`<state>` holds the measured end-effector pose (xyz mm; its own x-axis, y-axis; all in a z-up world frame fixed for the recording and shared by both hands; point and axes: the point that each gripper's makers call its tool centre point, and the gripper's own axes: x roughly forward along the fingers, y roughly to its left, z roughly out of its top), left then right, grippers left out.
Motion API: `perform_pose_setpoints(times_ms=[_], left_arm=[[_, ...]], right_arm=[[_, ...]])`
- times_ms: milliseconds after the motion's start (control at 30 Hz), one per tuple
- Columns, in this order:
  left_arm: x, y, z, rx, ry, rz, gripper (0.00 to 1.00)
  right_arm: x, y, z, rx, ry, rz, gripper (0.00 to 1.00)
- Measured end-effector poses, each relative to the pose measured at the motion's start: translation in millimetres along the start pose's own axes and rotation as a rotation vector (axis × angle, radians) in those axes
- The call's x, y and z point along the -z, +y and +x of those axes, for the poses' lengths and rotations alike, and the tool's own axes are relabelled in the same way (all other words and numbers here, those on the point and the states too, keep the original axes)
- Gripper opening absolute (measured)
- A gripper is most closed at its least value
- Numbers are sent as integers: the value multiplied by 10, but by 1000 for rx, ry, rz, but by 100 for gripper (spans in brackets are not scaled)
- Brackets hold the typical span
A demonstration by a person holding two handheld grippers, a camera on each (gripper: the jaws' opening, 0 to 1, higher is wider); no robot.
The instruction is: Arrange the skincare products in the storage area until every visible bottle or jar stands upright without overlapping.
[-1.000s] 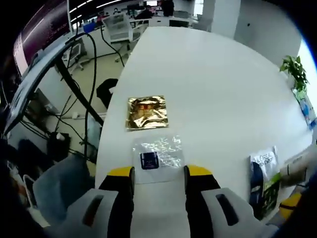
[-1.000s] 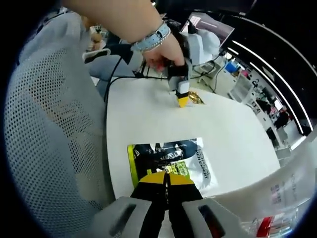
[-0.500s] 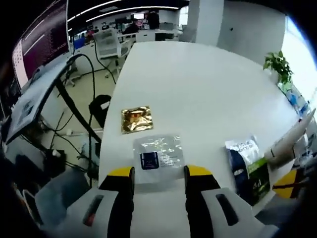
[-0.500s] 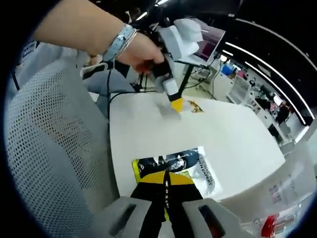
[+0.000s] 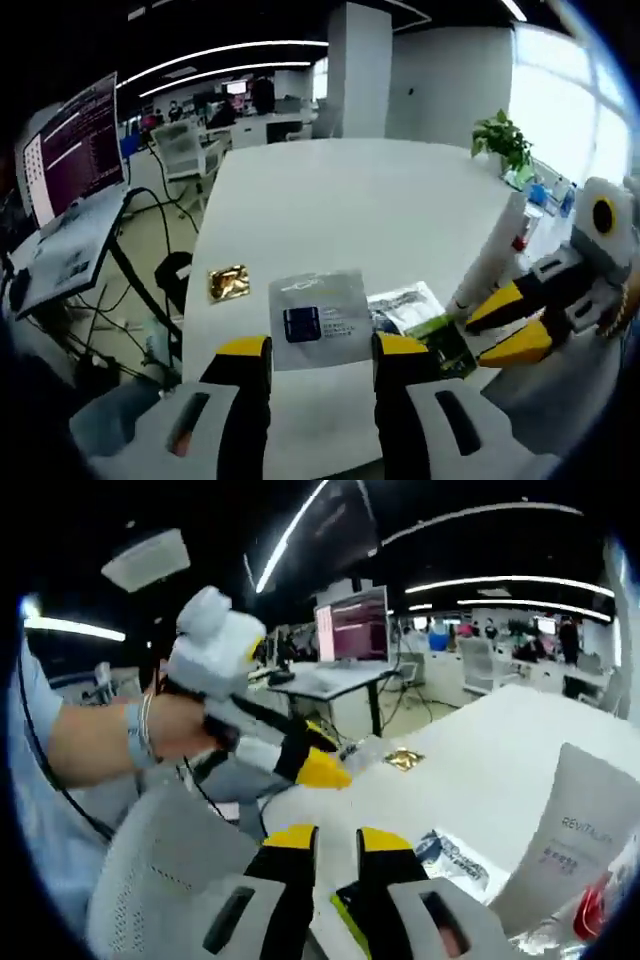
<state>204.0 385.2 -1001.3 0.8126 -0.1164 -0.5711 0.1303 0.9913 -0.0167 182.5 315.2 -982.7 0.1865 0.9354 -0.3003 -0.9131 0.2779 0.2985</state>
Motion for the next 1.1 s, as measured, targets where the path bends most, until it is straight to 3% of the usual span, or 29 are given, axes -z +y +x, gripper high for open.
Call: perform_pose_setpoints(times_ms=[167, 267, 400, 500, 567, 600, 700, 800, 900, 1067, 1100], left_arm=[[-2, -266, -174, 31, -88, 38, 36], [-17, -367, -273, 42, -125, 80, 36], [-45, -511, -339, 84, -168, 127, 36], [-12, -615, -329, 122, -160, 167, 35], [102, -598, -269, 121, -106, 235, 36], [143, -601, -259, 129, -85, 229, 36], [102, -568, -274, 149, -93, 199, 37], [37, -598, -330, 230, -115, 95, 37], [100, -536, -359, 301, -77, -49, 28], [88, -374, -366, 422, -120, -375, 28], [95, -352, -376, 449, -123, -448, 22]], right_arm=[[-97, -39, -27, -24, -72, 135, 21], [-81, -62, -26, -46, -75, 230, 21], [-205, -54, -48, -105, -159, 372, 18], [-184, -47, -49, -112, -144, 367, 0], [-109, 1, -24, -122, -92, 368, 0], [-75, 49, -19, -138, -62, 315, 0], [-72, 51, -15, -107, -68, 223, 0], [-73, 51, -24, -124, -63, 267, 0], [-73, 55, -32, -133, -62, 262, 0], [-97, 221, -31, -222, -53, 249, 0], [-76, 229, -24, -219, -42, 228, 0]])
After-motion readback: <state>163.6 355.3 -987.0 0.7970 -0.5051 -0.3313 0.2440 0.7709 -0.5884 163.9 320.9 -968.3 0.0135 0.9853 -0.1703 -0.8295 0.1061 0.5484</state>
